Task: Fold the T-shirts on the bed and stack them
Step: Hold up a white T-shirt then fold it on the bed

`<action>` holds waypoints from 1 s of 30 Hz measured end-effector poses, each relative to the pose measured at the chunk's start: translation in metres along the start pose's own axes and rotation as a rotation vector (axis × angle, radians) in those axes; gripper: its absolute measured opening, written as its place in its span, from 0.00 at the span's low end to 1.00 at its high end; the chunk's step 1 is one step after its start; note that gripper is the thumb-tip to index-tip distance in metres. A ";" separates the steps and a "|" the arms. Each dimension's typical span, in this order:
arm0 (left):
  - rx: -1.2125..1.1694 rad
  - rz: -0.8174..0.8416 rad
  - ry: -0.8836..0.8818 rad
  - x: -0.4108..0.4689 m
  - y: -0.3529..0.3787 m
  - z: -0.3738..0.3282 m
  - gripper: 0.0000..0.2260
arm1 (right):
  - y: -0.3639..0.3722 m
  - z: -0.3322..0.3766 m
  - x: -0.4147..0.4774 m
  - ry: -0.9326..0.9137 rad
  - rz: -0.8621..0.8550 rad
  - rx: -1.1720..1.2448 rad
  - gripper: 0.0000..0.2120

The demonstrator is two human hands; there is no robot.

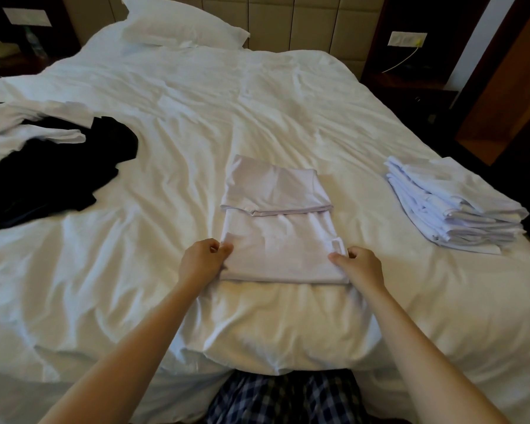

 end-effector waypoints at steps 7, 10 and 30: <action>-0.035 0.289 -0.195 -0.002 -0.003 -0.004 0.21 | 0.005 -0.001 0.000 0.037 -0.040 -0.085 0.18; -0.039 0.316 -0.239 -0.002 -0.011 0.001 0.20 | 0.005 0.001 -0.002 0.042 -0.045 -0.096 0.17; 0.157 -0.022 -0.010 0.038 -0.016 -0.038 0.29 | -0.014 0.043 0.036 0.021 -0.124 0.109 0.28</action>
Point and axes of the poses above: each hand's wrist, its own x-axis towards the middle knuckle, its own y-axis out of the palm, z = x × y, the point moved 2 cm from there along x, towards the middle knuckle, and after that the axes turned 15 degrees about -x, right-handed, at the moved point
